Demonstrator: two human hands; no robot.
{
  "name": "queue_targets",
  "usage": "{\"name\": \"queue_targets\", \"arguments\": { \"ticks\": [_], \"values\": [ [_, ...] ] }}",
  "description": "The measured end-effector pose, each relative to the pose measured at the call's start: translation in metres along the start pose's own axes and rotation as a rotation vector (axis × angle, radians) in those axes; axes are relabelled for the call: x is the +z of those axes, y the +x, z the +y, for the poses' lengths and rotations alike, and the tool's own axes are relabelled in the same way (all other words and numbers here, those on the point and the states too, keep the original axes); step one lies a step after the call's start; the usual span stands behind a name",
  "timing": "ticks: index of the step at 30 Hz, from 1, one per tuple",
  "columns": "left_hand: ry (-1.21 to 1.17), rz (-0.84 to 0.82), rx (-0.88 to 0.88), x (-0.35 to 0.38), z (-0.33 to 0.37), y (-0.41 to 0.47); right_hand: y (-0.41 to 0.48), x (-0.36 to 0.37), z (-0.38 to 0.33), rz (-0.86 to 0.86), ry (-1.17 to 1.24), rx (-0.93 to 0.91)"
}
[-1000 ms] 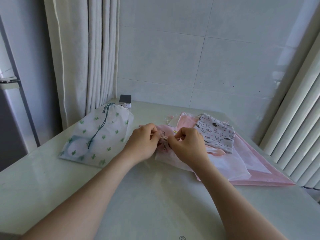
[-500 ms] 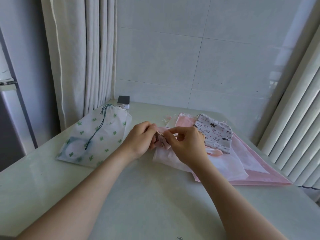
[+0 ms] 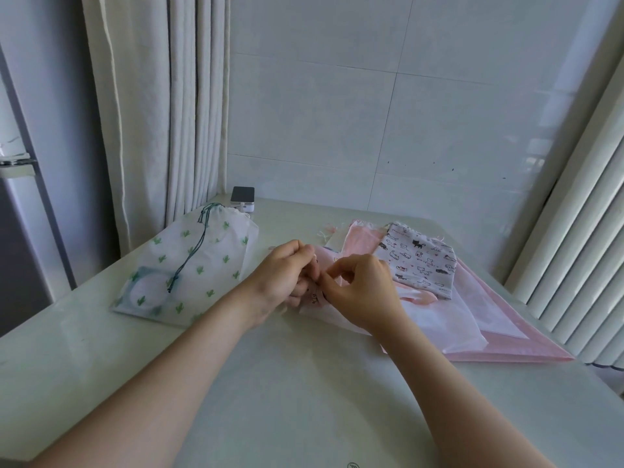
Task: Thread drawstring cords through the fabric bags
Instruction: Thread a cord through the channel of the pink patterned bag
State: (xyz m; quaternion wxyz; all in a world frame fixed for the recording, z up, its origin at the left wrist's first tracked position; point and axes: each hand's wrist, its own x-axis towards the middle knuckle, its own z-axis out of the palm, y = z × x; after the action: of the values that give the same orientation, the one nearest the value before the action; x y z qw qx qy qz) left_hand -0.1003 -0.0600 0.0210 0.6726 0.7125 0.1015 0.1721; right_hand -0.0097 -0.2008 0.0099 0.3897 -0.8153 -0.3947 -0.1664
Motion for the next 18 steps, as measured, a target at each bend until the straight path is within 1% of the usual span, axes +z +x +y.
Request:
{"name": "queue_targets", "arguments": {
  "ticks": [3,5,7,9,11,14,18],
  "values": [
    [0.041,0.003,-0.027,0.0,0.0,0.0,0.001,0.003,0.006,0.049,-0.046,-0.033],
    [0.043,0.001,-0.03,0.0,0.0,0.0,0.003,0.003,0.005,0.069,0.041,-0.008],
    [0.064,-0.001,-0.022,0.001,0.0,-0.001,0.004,0.0,0.001,0.025,0.178,0.01],
    [0.082,-0.016,0.017,0.003,0.0,-0.003,0.003,-0.002,-0.003,-0.002,0.265,-0.02],
    [0.111,-0.033,0.066,0.003,-0.001,-0.004,0.002,-0.004,-0.004,0.011,0.309,-0.042],
    [0.132,-0.047,0.099,0.001,-0.004,-0.002,0.004,-0.007,-0.001,0.03,0.284,-0.019],
    [0.162,-0.054,0.139,0.001,-0.005,-0.001,0.006,-0.007,0.001,0.01,0.247,0.009]
  ]
}}
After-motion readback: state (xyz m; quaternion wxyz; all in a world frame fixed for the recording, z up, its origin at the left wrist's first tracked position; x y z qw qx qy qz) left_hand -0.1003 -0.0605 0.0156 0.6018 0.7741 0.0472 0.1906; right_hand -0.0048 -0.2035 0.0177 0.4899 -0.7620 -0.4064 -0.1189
